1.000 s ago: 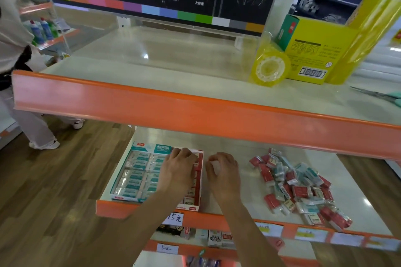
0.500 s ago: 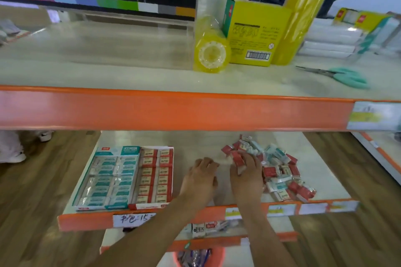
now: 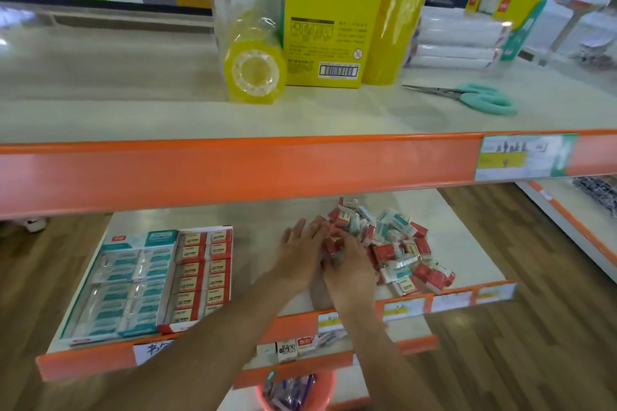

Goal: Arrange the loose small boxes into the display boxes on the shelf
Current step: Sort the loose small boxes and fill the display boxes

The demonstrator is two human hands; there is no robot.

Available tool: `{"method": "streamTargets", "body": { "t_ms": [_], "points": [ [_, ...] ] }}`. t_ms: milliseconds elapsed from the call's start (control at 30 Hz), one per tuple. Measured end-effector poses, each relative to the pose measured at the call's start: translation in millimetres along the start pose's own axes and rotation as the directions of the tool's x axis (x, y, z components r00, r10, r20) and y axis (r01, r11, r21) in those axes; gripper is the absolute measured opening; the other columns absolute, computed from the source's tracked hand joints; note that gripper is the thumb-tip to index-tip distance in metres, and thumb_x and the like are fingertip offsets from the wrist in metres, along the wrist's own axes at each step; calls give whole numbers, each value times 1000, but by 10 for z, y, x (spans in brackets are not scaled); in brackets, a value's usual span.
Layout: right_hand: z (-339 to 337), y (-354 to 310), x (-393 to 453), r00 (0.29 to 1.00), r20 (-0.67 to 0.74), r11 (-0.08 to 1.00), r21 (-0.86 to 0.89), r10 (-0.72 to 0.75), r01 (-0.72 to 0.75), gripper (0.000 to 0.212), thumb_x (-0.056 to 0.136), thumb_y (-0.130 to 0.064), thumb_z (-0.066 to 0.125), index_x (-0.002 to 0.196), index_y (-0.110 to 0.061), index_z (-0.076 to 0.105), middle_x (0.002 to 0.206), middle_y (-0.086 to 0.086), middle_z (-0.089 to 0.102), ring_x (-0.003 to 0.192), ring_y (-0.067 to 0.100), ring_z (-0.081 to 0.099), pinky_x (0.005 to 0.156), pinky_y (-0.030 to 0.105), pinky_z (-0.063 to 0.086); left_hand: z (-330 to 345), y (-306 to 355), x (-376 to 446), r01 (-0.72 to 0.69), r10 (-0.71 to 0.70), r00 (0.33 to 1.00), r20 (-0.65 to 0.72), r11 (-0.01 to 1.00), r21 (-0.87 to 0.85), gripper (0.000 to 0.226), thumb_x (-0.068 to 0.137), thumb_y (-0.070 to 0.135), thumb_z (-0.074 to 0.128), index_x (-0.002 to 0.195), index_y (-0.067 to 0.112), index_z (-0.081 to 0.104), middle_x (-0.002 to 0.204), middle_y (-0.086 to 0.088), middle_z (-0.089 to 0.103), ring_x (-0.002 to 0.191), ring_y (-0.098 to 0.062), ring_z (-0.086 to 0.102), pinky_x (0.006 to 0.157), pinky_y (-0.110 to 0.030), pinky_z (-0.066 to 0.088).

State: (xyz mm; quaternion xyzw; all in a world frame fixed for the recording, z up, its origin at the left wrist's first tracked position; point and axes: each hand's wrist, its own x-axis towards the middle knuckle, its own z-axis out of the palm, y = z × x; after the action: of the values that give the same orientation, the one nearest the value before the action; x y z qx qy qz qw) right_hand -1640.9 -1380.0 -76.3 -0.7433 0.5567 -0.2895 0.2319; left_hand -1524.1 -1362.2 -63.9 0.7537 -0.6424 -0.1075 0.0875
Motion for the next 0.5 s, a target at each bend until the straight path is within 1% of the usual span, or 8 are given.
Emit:
{"method": "streamTargets", "body": {
  "t_ms": [67,100,167,200,233,300,400,500],
  "points": [
    [-16,12,-2,1000,-19,999,39,5,-5,37,85,-25,63,121,-30,58,106,-7,66,82,12,63,61,21,40,-15,-32,32,17,-18,1000,13,1000,19,57,93,37,43,146,31,24,156,7,15,143,-28,11,115,-44,13],
    [-21,23,-5,999,-31,998,60,-7,9,33,87,-27,62,119,-29,60,104,-7,67,84,11,63,62,20,40,-5,-42,25,26,-26,999,-23,1000,10,54,92,38,44,144,32,30,153,6,24,141,-28,17,113,-41,16],
    [-31,40,-22,997,-66,992,121,-36,44,26,91,-31,60,116,-25,65,101,-8,70,87,8,64,67,18,44,28,-54,-33,51,-58,987,-150,998,-47,47,87,34,48,134,31,42,135,4,43,130,-24,35,106,-35,24],
    [-35,44,-36,996,-84,987,148,-43,55,24,94,-31,57,114,-23,67,95,-9,71,82,6,65,66,19,47,43,-65,-70,73,-87,977,-193,994,-76,44,86,32,49,130,30,43,126,4,47,121,-23,42,102,-33,28],
    [-36,49,-51,994,-97,983,168,-50,66,23,96,-31,54,112,-22,67,85,-9,71,71,5,64,60,20,48,63,-87,-111,101,-121,968,-218,990,-101,42,87,30,51,129,29,44,121,3,47,114,-22,46,98,-32,32],
    [-28,59,-75,990,-118,979,179,-81,102,19,98,-28,50,105,-21,67,65,-8,63,51,6,55,46,23,41,118,-146,-206,144,-184,948,-261,976,-164,37,91,28,51,127,28,46,116,2,48,105,-21,50,92,-32,38],
    [-14,68,-88,985,-120,981,134,-126,142,19,99,-34,48,99,-24,64,64,-7,61,51,6,54,46,26,43,163,-178,-382,125,-223,918,-328,947,-295,34,93,25,50,127,26,49,113,0,50,103,-21,50,85,-32,44],
    [-5,66,-80,983,-111,981,106,-149,161,21,100,-37,45,96,-25,62,64,-8,60,53,5,54,48,26,44,196,-165,-507,68,-193,916,-352,939,-338,44,92,18,48,136,24,45,124,-2,49,110,-21,46,87,-32,44]
  ]
}}
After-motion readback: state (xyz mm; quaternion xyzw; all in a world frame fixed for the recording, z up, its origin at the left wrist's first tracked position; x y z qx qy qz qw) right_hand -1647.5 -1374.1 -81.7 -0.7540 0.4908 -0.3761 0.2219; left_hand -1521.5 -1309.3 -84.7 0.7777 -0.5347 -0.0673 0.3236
